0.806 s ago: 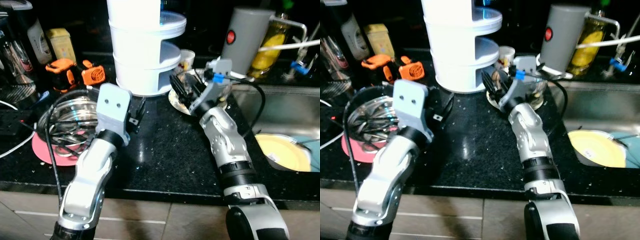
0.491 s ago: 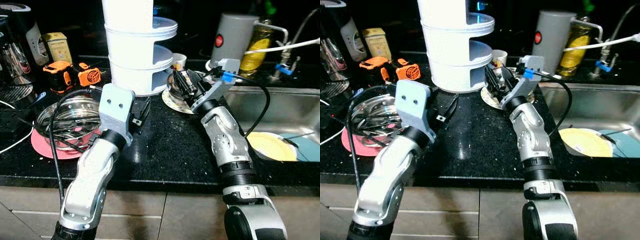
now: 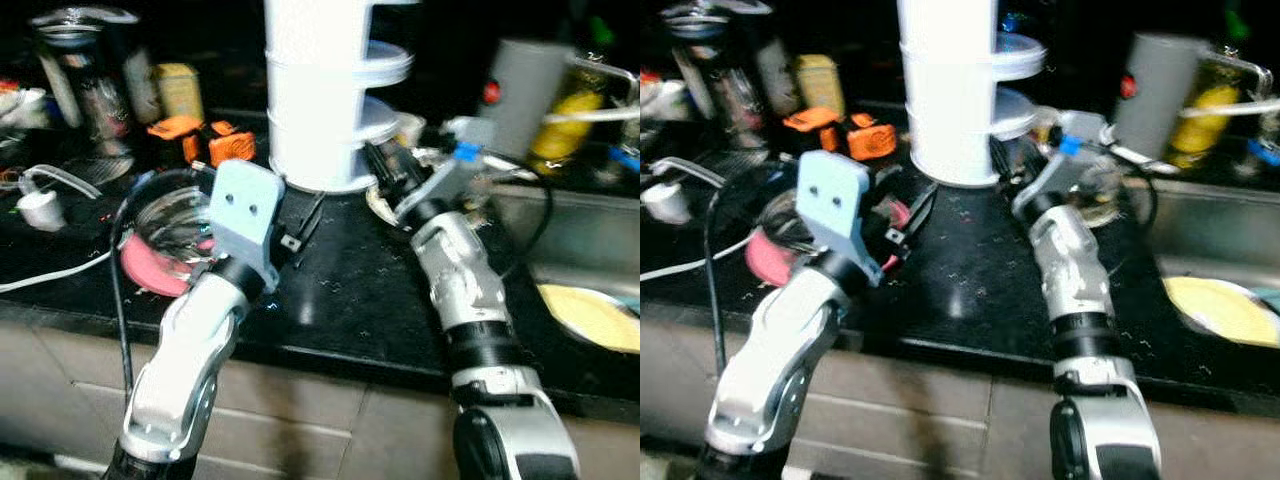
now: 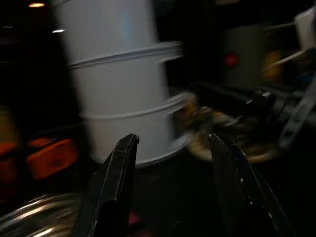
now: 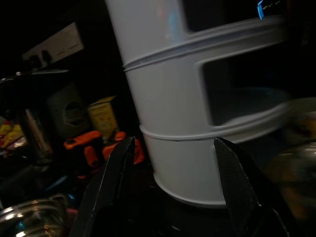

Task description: Kitchen organization

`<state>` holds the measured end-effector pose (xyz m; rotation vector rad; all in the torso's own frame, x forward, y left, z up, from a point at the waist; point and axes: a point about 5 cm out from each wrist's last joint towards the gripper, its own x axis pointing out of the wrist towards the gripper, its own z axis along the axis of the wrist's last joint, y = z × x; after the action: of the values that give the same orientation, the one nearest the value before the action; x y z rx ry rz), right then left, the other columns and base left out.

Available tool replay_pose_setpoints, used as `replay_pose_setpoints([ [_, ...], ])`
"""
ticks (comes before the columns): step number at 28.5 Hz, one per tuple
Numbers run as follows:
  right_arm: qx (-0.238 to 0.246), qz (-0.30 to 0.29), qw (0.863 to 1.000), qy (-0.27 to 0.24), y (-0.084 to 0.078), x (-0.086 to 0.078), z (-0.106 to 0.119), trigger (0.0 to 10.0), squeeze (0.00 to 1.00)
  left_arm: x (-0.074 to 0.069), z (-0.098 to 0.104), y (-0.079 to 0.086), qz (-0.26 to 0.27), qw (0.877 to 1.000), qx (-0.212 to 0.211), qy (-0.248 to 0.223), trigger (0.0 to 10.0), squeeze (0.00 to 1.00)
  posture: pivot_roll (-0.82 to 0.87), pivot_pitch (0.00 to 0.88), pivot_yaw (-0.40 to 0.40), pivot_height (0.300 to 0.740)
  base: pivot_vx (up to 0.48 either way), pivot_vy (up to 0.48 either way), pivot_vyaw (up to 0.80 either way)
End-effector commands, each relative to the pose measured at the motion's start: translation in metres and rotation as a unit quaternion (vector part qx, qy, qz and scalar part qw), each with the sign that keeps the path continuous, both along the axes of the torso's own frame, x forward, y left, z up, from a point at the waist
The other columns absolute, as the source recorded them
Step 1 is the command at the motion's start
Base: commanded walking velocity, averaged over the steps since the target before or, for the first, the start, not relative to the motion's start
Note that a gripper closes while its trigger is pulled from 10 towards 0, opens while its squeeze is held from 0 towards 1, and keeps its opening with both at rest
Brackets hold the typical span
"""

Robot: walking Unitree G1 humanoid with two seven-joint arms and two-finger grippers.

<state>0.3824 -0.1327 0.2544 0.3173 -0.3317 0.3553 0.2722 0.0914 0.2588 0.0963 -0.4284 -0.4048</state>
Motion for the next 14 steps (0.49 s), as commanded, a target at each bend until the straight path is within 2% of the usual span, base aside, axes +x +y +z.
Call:
replay_pose_setpoints([
  [1, 0.000, -0.006, 1.000, 0.009, 0.000, 0.002, -0.001, 10.0, 0.00, -0.001, -0.001, -0.001, -0.003, 1.000, 0.002, 0.002, 10.0, 0.00, 0.05, 0.000, -0.062, 0.740, 0.000, 0.000, 0.00],
  [4, -0.002, -0.023, 1.000, 0.016, -0.004, 0.003, -0.002, 10.0, 0.00, -0.002, -0.003, -0.004, -0.017, 1.000, 0.016, 0.001, 10.0, 0.00, 0.05, 0.000, -0.060, 0.740, 0.000, 0.000, 0.00],
  [12, -0.014, -0.050, 0.998, 0.022, -0.009, 0.005, -0.003, 10.0, 0.00, -0.002, -0.004, -0.006, -0.025, 1.000, 0.017, 0.005, 10.0, 0.00, 0.05, 0.000, -0.058, 0.740, 0.000, -0.471, 0.00],
  [14, -0.017, -0.060, 0.998, 0.027, -0.011, 0.006, -0.003, 10.0, 0.00, -0.001, -0.003, -0.006, -0.022, 1.000, 0.010, 0.004, 10.0, 0.00, 0.05, 0.000, -0.060, 0.740, 0.000, 0.000, 0.00],
])
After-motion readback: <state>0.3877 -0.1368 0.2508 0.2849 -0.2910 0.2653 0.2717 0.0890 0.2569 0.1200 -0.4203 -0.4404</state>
